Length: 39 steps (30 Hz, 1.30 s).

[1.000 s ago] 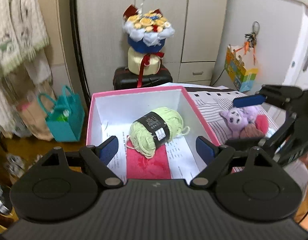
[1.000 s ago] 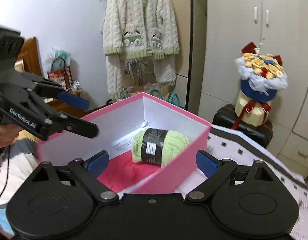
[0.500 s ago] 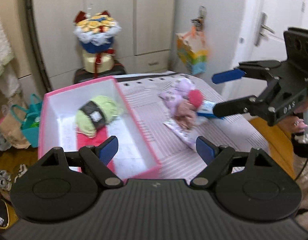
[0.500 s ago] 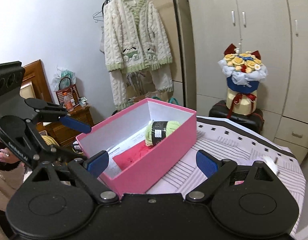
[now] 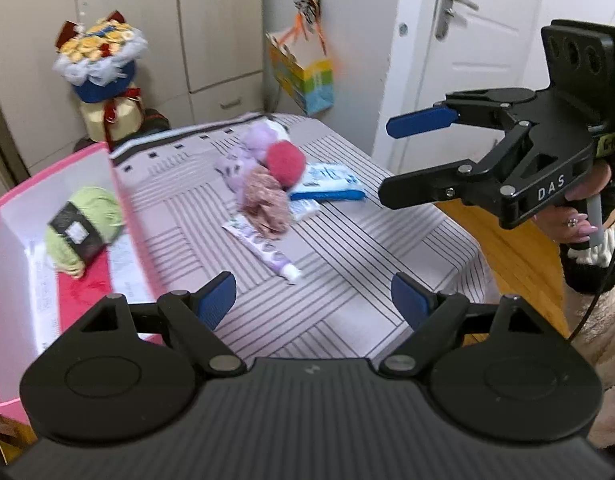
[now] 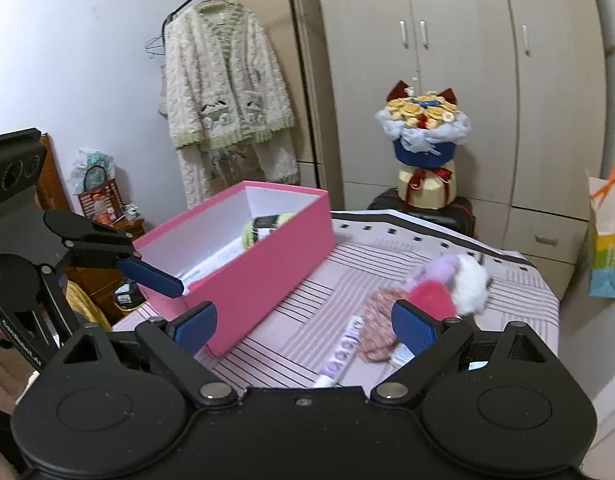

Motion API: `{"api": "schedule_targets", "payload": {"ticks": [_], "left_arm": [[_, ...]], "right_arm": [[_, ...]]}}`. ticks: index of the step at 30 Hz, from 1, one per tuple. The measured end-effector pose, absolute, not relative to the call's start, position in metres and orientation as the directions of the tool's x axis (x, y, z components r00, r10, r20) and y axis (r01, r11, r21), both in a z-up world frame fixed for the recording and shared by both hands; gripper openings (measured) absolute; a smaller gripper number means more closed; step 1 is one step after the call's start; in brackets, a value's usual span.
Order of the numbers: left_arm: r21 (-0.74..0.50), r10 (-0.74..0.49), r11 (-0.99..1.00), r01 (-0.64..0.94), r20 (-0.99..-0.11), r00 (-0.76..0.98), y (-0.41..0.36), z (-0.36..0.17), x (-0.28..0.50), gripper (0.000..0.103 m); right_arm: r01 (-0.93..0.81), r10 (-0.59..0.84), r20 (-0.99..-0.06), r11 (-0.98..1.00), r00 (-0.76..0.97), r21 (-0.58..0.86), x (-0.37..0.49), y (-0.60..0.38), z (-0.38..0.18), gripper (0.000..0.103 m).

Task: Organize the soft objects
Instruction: 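Move the right gripper back to the pink pompom keychain, then grasp the pink pompom with the right gripper while the left gripper grasps the toothpaste tube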

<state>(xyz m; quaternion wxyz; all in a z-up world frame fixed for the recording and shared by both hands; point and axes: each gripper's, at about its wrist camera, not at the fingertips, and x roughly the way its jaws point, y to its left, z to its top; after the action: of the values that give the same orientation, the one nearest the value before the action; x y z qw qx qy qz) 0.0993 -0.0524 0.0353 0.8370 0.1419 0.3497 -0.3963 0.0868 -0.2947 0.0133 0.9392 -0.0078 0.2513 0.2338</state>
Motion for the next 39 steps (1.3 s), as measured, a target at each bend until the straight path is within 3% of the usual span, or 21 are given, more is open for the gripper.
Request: {"api": "schedule_targets", "payload": {"ticks": [12,20,26,32,34,39], "left_arm": [[-0.062,-0.547,0.669,0.741,-0.717,0.433,-0.097,-0.015,0.121,0.082],[0.014,-0.467,0.786,0.618,-0.642,0.608,-0.115,-0.054,0.143,0.081],[0.074,-0.412,0.830,0.553,-0.587,0.697,-0.136,-0.073,0.161,0.081],[0.071,-0.330,0.883,0.463,-0.609,0.721,-0.144,-0.094,0.186,0.065],[0.052,-0.324,0.890,0.454,-0.629,0.707,-0.141,-0.100,0.191,0.056],[0.021,-0.321,0.906,0.422,-0.616,0.720,-0.136,-0.107,0.190,0.050]], "right_arm": [[-0.368,0.369,-0.440,0.925,0.819,0.090,0.104,-0.326,-0.033,0.096],[-0.328,0.325,-0.392,0.943,0.861,0.062,0.135,-0.334,-0.063,0.096],[-0.297,0.327,-0.376,0.945,0.867,0.137,0.168,-0.347,-0.073,0.091],[-0.275,0.325,-0.394,0.945,0.860,0.178,0.196,-0.350,-0.084,0.076],[-0.277,0.328,-0.405,0.944,0.853,0.181,0.204,-0.347,-0.088,0.074],[-0.265,0.314,-0.427,0.949,0.848,0.173,0.215,-0.336,-0.098,0.074]]}}
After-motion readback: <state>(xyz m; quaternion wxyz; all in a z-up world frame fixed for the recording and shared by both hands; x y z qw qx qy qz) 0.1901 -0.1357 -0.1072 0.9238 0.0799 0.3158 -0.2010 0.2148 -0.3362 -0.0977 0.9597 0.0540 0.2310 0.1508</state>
